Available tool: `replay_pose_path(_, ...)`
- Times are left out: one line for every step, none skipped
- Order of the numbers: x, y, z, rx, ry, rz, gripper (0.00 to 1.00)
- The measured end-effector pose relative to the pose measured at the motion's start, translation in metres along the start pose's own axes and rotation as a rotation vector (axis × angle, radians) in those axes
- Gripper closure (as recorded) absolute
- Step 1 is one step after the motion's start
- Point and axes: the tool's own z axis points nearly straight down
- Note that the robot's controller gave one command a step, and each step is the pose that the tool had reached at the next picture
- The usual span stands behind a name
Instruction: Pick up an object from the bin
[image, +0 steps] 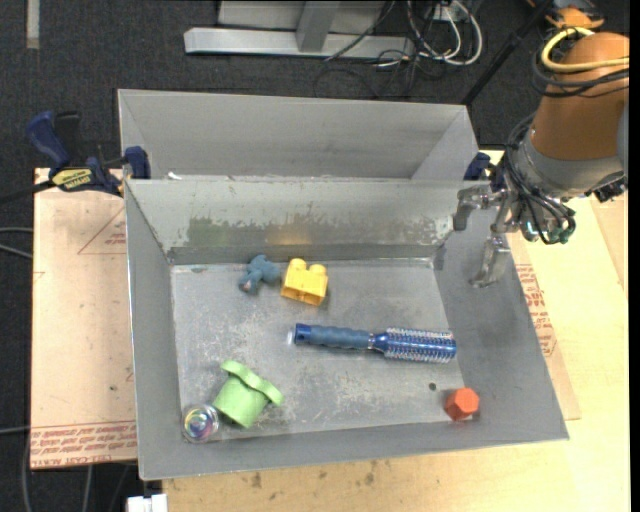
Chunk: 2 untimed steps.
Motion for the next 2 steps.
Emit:
replay_pose_path(0.067, 0.060, 0.100, -0.003, 0.001, -0.281, 0.00)
replay_pose_path(0.088, 0.081, 0.155, -0.002, -0.001, -0.290, 0.00)
